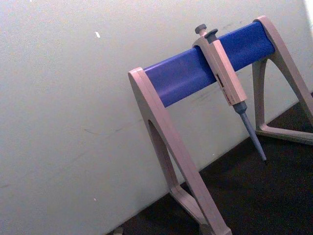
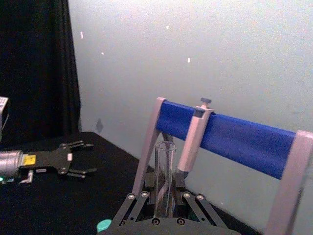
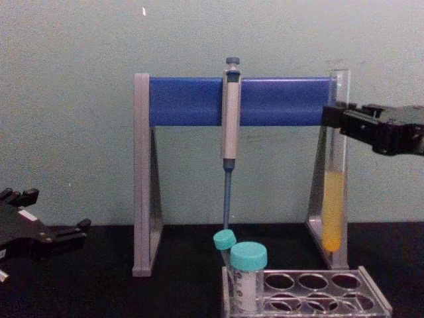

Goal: Pick up the test tube from the test tube rack, shake it, then place it back into the test tube rack.

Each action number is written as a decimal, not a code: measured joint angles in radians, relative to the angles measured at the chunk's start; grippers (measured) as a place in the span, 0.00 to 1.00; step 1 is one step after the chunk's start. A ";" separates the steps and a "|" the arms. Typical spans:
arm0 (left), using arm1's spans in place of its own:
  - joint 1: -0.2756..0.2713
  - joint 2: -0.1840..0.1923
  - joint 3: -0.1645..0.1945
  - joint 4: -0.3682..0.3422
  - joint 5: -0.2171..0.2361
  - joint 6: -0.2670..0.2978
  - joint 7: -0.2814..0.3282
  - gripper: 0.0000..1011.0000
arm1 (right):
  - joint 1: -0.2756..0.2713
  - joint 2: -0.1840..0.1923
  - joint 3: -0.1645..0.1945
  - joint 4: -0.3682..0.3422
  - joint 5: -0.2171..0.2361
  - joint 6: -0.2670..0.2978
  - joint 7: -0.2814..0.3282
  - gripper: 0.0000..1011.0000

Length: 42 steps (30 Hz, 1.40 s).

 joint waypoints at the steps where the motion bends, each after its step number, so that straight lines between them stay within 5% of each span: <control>1: 0.000 0.000 0.000 0.000 0.000 0.000 0.000 0.99 | 0.002 -0.001 -0.003 0.002 -0.001 0.000 0.003 0.23; 42: 0.000 0.000 0.000 0.000 0.000 0.000 0.000 0.99 | 0.053 -0.048 -0.068 0.145 -0.011 -0.020 0.071 0.23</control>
